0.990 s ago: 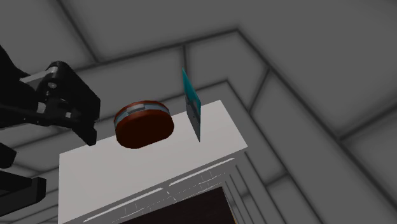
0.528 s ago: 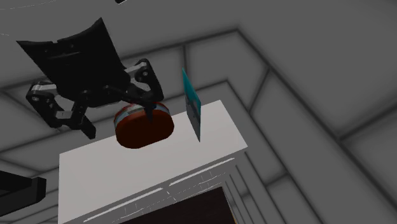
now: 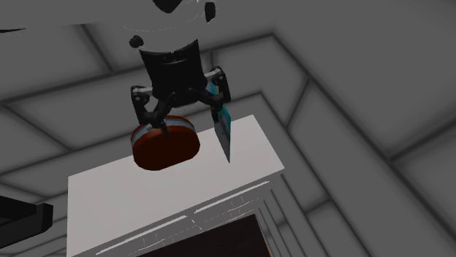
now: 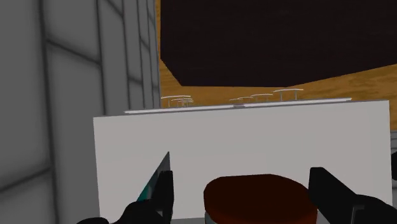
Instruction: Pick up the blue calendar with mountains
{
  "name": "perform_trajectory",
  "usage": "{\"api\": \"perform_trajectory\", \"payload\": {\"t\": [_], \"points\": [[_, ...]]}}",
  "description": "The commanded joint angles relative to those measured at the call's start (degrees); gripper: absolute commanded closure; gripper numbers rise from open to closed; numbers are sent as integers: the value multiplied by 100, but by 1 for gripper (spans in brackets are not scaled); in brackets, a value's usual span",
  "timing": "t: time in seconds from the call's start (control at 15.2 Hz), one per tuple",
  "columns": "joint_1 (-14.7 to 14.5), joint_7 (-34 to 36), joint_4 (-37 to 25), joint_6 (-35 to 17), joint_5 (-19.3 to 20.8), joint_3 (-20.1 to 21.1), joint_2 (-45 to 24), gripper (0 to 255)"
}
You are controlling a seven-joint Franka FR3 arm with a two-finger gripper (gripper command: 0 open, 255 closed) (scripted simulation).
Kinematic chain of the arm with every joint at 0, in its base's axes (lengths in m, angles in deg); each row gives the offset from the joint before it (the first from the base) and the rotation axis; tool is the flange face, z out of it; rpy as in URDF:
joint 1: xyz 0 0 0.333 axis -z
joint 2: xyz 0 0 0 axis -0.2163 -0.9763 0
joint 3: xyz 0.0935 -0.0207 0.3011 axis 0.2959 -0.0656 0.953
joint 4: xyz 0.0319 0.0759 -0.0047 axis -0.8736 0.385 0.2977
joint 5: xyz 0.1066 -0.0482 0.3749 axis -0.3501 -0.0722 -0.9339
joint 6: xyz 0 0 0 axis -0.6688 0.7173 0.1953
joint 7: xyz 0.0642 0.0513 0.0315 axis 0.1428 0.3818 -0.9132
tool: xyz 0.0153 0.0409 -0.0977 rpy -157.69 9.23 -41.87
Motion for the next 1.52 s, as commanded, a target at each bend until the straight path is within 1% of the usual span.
{"api": "perform_trajectory", "payload": {"t": [0.0,0.33,0.59,1.06,1.19,1.25,1.45], "points": [[50,-230,-158,-211,5,-136,-398,0],[197,-804,-745,-595,-110,-405,-1455,0],[359,-1247,-1328,-795,-284,-530,-2316,0],[387,-1271,-1106,-1292,-364,-513,-2602,0],[389,-1274,-1090,-1333,-371,-511,-2628,0],[388,-1272,-1102,-1328,-374,-509,-2635,255],[387,-1271,-1103,-1325,-373,-509,-2633,255]]}}
